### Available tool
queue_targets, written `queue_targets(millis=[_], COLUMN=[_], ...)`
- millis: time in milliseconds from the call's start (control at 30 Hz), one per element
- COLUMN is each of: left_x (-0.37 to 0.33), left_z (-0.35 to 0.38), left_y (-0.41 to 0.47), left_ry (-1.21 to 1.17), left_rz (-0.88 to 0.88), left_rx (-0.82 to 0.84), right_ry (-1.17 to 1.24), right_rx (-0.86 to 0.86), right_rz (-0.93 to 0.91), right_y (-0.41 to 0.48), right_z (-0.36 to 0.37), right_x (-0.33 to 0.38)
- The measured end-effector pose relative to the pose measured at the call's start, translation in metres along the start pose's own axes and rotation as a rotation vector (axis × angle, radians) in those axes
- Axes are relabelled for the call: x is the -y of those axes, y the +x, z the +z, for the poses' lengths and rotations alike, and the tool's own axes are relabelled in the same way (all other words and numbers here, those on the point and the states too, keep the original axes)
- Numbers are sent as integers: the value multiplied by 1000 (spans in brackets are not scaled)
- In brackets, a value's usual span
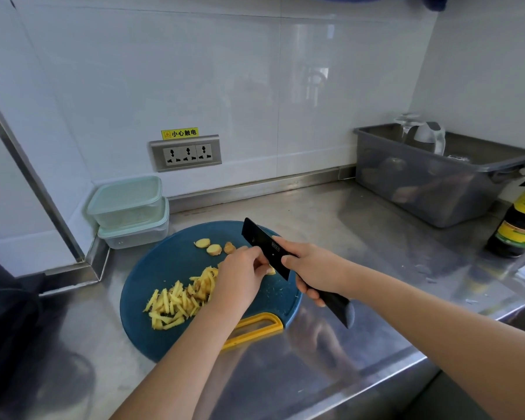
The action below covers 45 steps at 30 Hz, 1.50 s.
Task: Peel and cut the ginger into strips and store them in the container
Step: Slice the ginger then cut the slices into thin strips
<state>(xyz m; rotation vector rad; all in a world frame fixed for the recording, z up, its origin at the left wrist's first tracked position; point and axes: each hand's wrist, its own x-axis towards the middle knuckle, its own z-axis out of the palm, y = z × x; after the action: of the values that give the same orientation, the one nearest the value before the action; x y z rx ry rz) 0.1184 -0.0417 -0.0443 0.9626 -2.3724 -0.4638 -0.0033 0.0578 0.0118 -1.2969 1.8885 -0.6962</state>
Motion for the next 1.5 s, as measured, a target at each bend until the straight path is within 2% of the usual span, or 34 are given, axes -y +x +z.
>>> queue_targets(millis=[300,667,767,967,1500], left_x=[0,-1,0,2,1], left_z=[0,-4,-5,-6,-7], left_y=[3,1,1,1,0], left_ry=[-6,-27,-45,-57,-39], left_rz=[-8,6,-12,5,-20], left_rx=[27,30,45,42,28], right_ry=[-8,-196,-154,119,57], right_rx=[14,-78,-80,-49,2], right_rz=[46,-4,11,76,14], right_y=[4,19,26,23,4], right_z=[2,25,26,13,-4], right_x=[1,4,4,-6,8])
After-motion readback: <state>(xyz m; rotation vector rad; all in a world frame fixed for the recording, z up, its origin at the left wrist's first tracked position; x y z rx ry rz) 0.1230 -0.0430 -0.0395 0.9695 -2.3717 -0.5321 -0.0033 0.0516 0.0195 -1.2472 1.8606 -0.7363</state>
